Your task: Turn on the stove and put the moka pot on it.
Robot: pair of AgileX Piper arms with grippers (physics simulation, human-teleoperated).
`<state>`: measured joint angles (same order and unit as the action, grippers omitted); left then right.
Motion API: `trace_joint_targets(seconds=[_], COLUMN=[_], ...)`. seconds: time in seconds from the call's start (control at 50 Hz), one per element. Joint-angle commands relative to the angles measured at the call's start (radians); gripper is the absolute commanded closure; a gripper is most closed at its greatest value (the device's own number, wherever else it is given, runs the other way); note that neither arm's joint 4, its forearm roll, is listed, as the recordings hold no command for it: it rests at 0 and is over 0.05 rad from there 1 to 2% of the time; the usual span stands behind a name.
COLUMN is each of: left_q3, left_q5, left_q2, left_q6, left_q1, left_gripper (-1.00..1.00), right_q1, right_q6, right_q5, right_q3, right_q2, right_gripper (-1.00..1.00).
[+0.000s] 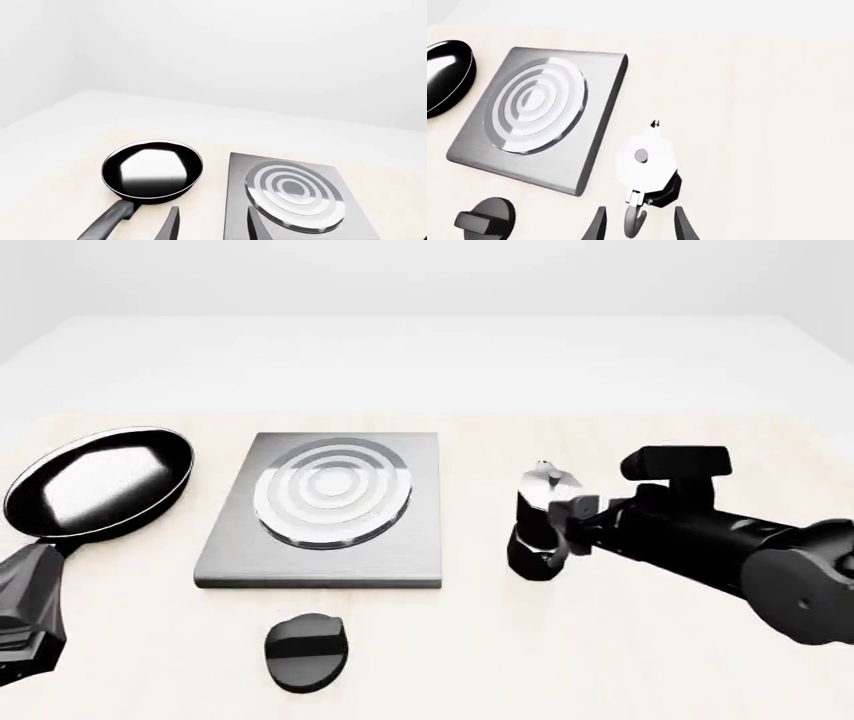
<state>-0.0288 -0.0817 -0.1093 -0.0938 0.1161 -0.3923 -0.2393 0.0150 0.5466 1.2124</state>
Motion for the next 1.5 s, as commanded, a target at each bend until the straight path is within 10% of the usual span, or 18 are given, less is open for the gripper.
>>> trace_joint_targets(seconds=[0.02,1.2,1.22,1.5], left_q3=[0.003,0.005,0.005,0.001], left_q5=[-0.009,-0.010,-0.011,0.001], left_q2=[-0.008,-0.013,-0.013,-0.001], left_q6=[0.001,0.002,0.002,0.003], left_q1=[0.002,0.018,0.019,0.023], left_gripper=[-1.00,-1.00,-1.00,-1.00], right_q1=[-0.011,-0.047,-0.046,-0.033], right_q6=[-0.006,-0.062,-0.062,-0.073], right_q5=[0.044,0.171,0.164,0.089], right_q3=[-0.012,-0.034,-0.032,-0.041], right_q2=[0.048,0.238,0.233,0.148], right_gripper=[-1.00,-1.00,1.00,1.00])
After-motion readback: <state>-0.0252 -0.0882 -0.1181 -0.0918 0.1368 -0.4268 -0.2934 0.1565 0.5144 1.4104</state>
